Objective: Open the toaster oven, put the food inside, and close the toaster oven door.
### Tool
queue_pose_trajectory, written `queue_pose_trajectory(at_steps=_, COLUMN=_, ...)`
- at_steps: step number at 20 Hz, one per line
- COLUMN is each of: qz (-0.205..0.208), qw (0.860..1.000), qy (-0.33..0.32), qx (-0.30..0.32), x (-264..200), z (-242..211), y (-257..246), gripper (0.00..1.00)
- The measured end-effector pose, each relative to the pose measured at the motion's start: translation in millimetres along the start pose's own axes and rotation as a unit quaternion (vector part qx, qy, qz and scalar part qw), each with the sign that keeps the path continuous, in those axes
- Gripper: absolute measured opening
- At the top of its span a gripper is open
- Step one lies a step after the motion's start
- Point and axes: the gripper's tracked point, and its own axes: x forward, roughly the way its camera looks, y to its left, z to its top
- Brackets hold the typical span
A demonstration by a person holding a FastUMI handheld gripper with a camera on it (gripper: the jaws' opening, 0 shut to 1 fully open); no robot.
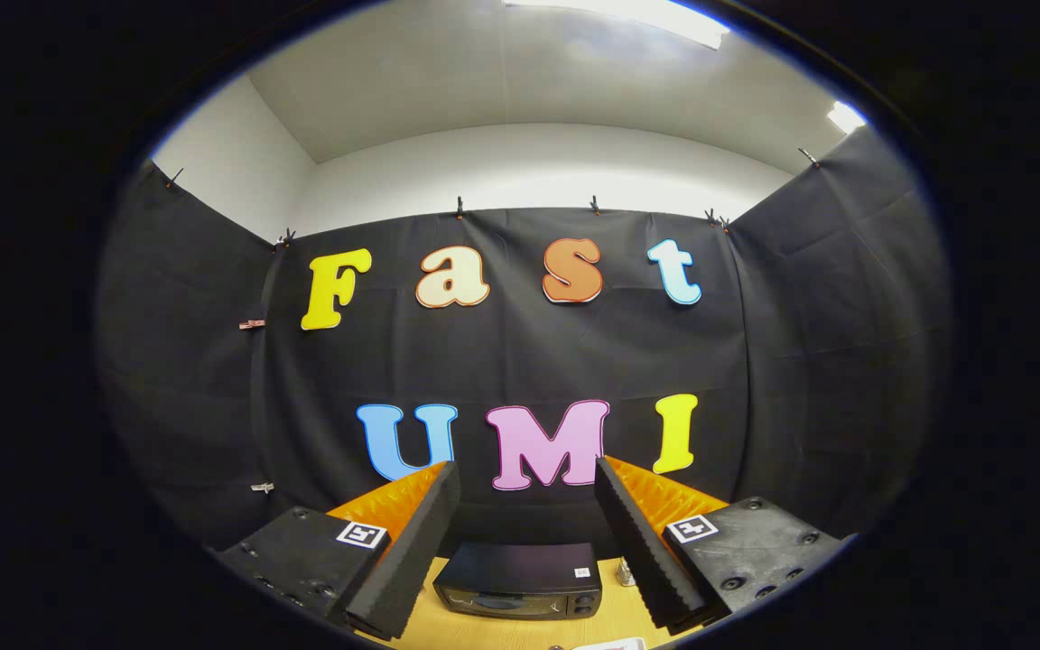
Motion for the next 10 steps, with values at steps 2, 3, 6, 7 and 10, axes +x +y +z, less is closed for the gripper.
queue_pose_trajectory(at_steps=2, qz=-0.002, qw=1.000, qy=0.000, qx=-0.003, x=2.6, z=-2.1, y=-1.2, gripper=0.96)
queue_pose_trajectory(at_steps=3, qz=-0.003, qw=1.000, qy=0.001, qx=-0.007, x=2.7, z=-3.6, y=-0.9, gripper=0.96)
queue_pose_trajectory(at_steps=6, qz=0.003, qw=1.000, qy=0.002, qx=-0.011, x=7.0, z=-5.4, y=4.1, gripper=0.97)
queue_pose_trajectory(at_steps=7, qz=0.005, qw=1.000, qy=0.002, qx=-0.010, x=8.4, z=-5.6, y=6.0, gripper=0.96)
queue_pose_trajectory(at_steps=10, qz=0.008, qw=1.000, qy=0.004, qx=-0.012, x=13.1, z=-6.1, y=6.9, gripper=0.96)
